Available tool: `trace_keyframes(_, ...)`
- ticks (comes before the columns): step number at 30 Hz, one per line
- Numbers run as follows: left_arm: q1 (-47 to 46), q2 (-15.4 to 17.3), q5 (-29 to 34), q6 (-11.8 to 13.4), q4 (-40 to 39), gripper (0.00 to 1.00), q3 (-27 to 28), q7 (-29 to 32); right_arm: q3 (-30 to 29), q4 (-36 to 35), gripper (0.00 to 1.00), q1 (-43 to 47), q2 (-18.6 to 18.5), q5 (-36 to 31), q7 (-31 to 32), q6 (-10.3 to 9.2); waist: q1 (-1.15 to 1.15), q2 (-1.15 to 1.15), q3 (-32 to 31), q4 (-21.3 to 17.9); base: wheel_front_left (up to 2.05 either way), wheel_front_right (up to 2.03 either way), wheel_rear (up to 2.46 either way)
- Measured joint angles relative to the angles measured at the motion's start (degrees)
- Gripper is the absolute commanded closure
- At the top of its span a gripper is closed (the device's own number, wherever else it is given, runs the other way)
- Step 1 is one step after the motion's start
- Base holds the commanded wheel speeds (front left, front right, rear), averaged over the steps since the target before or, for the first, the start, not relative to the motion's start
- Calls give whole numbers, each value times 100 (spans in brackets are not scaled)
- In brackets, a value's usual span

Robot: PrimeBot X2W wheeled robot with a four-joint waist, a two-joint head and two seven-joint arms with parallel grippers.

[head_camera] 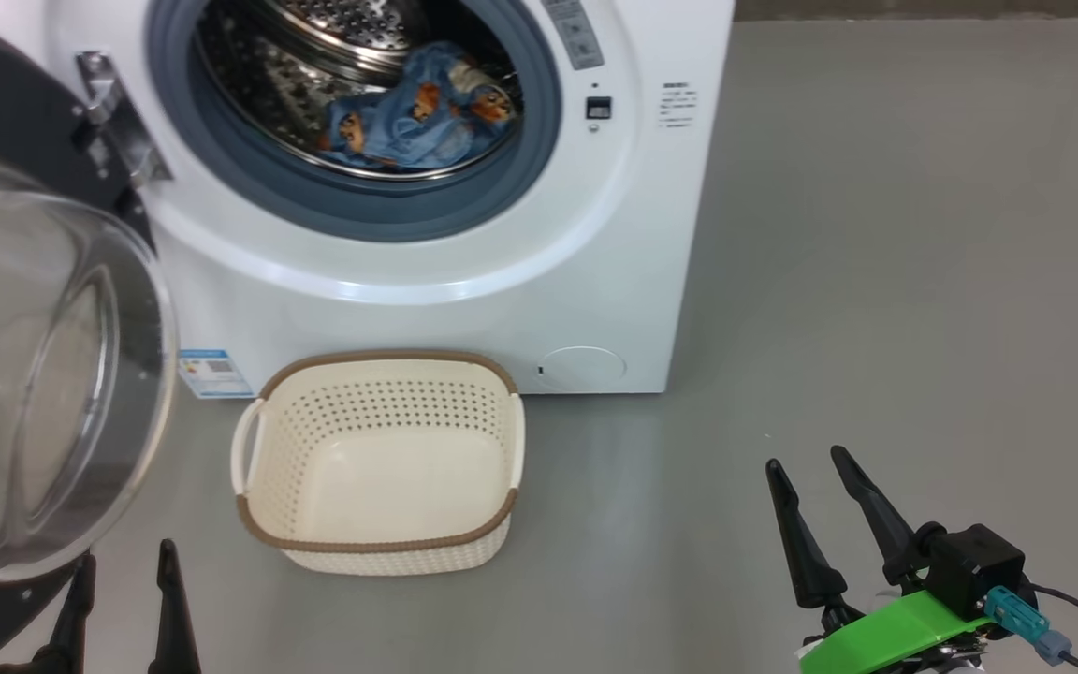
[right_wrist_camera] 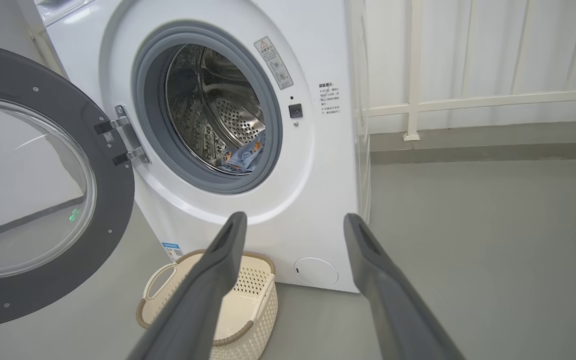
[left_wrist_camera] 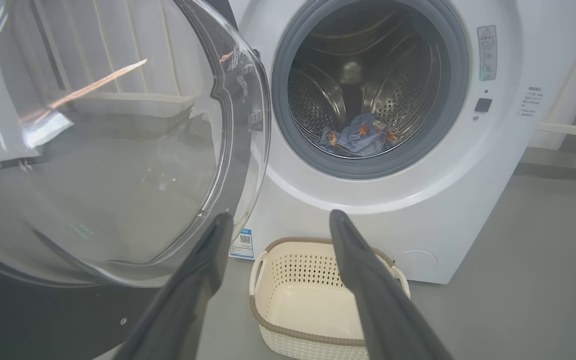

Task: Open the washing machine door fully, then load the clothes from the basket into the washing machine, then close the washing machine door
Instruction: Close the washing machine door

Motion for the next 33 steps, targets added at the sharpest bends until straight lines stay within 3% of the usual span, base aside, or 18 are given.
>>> trace_keyframes(33,60,-20,-370,412,-23,0,-277,-1,151,97,0,-1,-20,-120,0,0,0,0,-33,2269,0,0,0)
